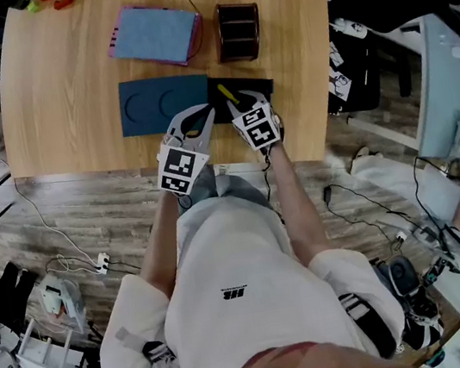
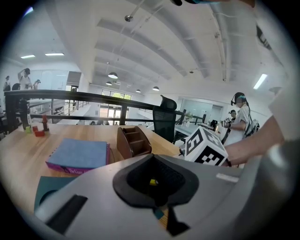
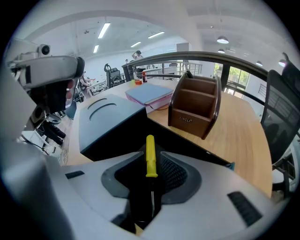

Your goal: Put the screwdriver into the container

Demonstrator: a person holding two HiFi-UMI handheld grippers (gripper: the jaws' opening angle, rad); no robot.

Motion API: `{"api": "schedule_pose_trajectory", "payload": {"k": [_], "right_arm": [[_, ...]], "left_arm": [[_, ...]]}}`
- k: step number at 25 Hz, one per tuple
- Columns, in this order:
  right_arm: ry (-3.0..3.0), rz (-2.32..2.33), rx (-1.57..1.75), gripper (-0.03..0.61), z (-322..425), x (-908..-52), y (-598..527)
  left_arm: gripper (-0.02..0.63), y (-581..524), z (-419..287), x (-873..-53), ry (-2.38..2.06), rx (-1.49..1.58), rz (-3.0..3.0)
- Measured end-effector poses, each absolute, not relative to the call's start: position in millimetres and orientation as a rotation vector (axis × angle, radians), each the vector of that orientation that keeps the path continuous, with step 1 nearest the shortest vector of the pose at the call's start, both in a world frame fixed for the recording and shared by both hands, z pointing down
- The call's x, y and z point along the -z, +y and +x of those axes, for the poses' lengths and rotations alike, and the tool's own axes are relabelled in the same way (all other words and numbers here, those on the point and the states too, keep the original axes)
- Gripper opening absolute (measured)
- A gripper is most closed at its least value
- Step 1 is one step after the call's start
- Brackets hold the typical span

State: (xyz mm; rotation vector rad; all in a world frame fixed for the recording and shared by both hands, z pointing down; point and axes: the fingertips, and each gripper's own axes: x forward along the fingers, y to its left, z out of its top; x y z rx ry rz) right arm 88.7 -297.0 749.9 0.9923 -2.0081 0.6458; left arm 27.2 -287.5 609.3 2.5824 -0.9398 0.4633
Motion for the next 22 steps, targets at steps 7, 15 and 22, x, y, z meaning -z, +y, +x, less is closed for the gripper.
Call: {"api": "schedule_pose_trajectory", "payload": {"k": [7, 15, 22], "right_arm": [[-2.083, 1.117, -0.562, 0.098, 99, -707, -293], [-2.196, 1.251, -0.469, 0.073, 107, -641, -286], [-2.272, 1.33, -0.382, 0.04, 111, -594, -272]], "left_arm": [[0.005, -286, 25, -593, -0.939, -0.449, 2.624], [0.006, -284, 26, -576, -0.942, -0.435, 2.67], [0.005, -280, 24, -559, -0.957, -0.41, 2.695]]}}
